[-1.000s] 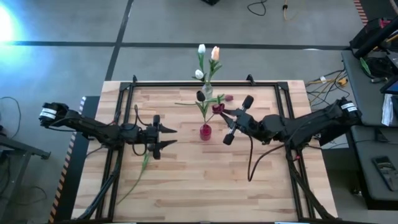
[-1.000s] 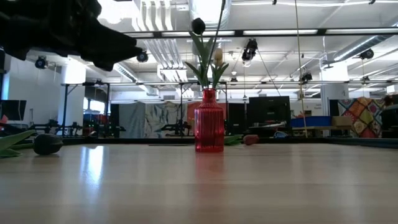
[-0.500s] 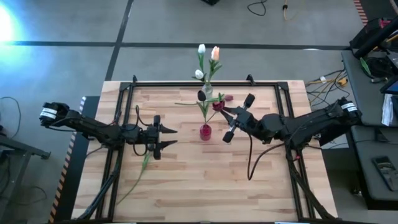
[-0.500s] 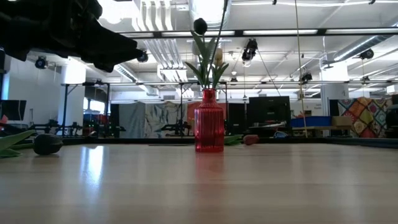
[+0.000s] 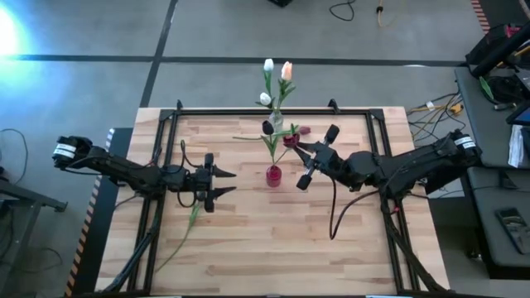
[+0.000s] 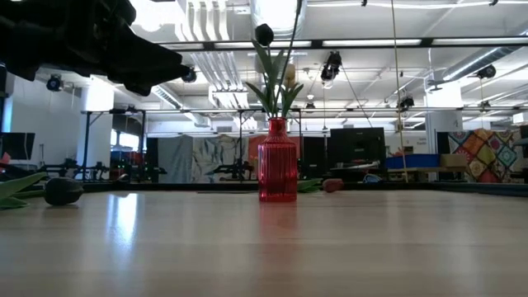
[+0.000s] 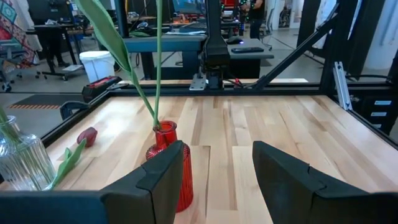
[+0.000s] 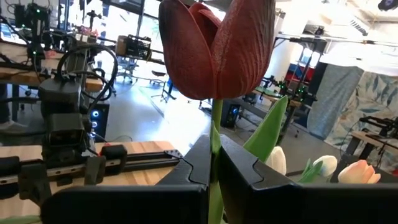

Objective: Sort flowers into vase by color
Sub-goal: Put the bottom red flower into the red vase

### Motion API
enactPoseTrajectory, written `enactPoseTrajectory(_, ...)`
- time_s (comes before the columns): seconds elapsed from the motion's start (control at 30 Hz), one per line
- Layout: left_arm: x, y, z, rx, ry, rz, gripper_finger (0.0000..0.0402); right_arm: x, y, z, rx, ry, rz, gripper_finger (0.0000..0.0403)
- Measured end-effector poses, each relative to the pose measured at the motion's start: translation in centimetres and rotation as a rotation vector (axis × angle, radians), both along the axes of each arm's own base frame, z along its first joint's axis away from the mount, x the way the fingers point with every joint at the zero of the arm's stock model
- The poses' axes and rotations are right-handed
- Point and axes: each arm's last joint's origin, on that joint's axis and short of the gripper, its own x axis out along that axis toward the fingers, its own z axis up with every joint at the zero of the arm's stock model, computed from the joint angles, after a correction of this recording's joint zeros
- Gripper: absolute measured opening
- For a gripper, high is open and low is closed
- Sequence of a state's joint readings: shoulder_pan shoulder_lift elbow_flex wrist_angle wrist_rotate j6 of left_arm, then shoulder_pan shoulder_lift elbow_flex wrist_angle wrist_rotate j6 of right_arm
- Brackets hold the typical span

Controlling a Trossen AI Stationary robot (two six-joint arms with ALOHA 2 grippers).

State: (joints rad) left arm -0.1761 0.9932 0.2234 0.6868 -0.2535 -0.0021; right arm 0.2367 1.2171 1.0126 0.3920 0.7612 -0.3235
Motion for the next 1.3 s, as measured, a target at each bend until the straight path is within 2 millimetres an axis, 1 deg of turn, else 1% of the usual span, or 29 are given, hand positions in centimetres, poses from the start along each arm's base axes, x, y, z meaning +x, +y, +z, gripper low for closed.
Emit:
enactPoseTrajectory(0.47, 0.0, 0.0, 0.0, 0.0, 0.0, 0.0, 0.0178, 0.0, 0.0, 0.0, 0.022, -0.011, 0.003, 0.0012)
enactPoseTrajectory(0.97, 0.0, 0.0, 0.0, -0.001, 0.0, 0.0, 0.0178, 0.1, 0.0, -0.5, 0.048, 0.017, 0.005, 0.0012)
enactPoseTrajectory(1.1, 0.0, 0.0, 0.0, -0.008, -0.001, 0.0, 0.0178, 0.5, -0.2, -0.9, 0.047, 0.029, 0.006, 0.0012)
enactPoseTrajectory(1.3, 0.0, 0.0, 0.0, -0.009, 0.0, 0.0, 0.0178, 1.8, -1.6, -1.9, 0.065, 0.041, 0.024, 0.0013)
